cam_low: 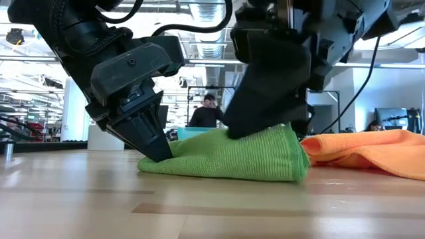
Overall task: Roll towel into tight, uniform cylinder
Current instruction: Roll the green microfiber towel
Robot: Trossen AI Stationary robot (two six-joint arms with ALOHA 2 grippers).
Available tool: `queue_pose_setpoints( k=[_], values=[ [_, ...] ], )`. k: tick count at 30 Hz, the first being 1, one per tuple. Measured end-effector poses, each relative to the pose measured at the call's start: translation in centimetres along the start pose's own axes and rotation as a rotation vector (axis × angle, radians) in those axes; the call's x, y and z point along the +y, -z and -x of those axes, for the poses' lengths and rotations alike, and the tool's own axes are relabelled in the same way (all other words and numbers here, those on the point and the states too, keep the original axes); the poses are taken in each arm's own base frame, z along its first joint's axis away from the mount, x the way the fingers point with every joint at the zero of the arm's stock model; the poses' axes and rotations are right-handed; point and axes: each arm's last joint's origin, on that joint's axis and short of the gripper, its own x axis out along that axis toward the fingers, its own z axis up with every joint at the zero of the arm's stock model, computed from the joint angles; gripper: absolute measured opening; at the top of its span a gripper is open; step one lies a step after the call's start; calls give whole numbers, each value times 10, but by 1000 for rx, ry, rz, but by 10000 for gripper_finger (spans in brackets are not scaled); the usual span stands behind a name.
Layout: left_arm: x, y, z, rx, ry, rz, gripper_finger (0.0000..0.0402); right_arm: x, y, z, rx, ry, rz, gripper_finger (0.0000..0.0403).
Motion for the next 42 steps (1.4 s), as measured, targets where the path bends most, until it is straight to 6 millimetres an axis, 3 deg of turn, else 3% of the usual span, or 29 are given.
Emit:
queue_pose_setpoints(
  k=[7,13,18,26,29,33,38,42],
  values=[
    [0,0,0,-5,0,25,0,-13,9,2,37,188,-104,90],
    [0,-1,-1,-32,-17,28,0,-19,12,-2,63,226,-117,85],
    [1,-3,1,-48,-32,-80,0,-22,12,-2,80,242,-81,85],
    [2,-9,47,-191,-128,-177,0,-25,11,-2,91,250,-48,85],
    [-5,-9,65,-275,-119,-240,0,-25,11,-3,92,250,-35,85],
    [-20,-7,73,-354,-45,-301,0,-27,9,-3,95,250,-42,85],
    [-30,-8,51,-343,40,-358,0,-30,7,-4,96,245,-52,85],
    [-26,-7,24,-311,9,-382,0,-30,7,-4,103,240,-58,85]
  ],
)
